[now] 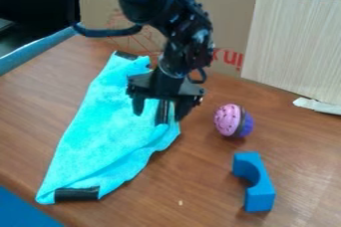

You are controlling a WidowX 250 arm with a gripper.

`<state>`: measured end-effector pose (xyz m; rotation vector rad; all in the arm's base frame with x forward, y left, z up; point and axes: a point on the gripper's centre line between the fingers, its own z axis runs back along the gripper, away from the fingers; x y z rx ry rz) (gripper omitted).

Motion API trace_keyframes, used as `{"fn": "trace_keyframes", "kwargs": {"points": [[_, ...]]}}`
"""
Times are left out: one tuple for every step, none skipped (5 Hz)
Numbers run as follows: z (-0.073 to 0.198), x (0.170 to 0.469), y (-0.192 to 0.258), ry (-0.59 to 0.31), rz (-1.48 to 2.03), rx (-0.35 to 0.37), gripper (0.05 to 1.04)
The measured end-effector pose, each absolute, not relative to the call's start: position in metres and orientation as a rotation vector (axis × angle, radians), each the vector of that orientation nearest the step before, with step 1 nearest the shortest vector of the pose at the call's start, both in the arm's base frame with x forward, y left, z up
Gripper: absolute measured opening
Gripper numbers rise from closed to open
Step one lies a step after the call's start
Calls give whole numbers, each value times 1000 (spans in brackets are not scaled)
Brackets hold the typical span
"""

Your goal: Unfold the cloth from top right to bottom left revealing the red figure on the top of the cloth

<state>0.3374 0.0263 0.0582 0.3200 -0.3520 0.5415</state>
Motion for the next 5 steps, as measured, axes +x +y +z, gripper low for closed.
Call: {"fn": "trace_keyframes", "kwargs": {"points": [[56,341,27,-353,546,327,948],[58,342,27,-357,546,325,653],[58,342,27,-354,541,324,349],[57,342,31,-350,545,324,147],[56,339,40,-332,571,327,60]]}}
